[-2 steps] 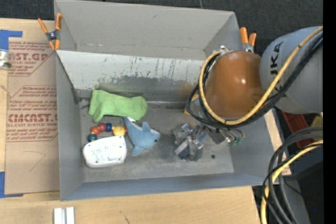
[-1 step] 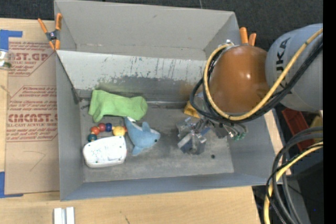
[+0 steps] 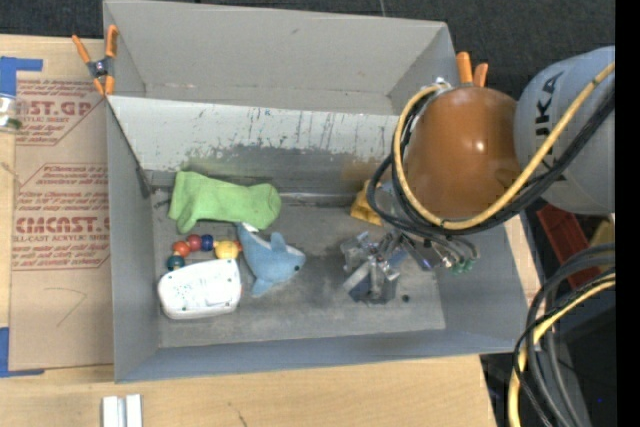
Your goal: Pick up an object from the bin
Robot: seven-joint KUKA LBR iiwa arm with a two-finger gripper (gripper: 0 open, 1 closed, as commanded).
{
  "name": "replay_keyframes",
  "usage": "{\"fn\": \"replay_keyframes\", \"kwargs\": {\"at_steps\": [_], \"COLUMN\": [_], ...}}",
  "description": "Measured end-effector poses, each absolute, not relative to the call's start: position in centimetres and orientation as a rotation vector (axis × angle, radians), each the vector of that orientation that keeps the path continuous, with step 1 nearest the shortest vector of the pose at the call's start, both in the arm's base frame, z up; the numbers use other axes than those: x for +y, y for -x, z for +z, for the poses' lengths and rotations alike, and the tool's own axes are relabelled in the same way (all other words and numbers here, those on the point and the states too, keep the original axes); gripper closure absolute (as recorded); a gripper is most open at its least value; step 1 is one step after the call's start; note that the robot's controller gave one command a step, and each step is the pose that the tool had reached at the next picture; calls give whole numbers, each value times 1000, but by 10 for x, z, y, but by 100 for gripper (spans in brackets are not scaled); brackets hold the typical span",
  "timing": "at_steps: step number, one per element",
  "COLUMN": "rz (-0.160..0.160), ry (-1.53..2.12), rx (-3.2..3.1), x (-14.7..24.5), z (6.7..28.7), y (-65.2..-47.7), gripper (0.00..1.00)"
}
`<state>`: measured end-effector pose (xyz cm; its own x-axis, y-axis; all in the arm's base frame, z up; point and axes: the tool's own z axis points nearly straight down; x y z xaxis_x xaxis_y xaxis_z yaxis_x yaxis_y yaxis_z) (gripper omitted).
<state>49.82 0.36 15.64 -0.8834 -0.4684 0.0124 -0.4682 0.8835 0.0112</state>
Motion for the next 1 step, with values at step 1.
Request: {"fn": "replay_keyframes", "kwargs": {"at_steps": [1], "rz": [-6], "ry": [-763], "rx": [-3050], "x": [-1], "z": [213], "y": [-506], "gripper": [100]}}
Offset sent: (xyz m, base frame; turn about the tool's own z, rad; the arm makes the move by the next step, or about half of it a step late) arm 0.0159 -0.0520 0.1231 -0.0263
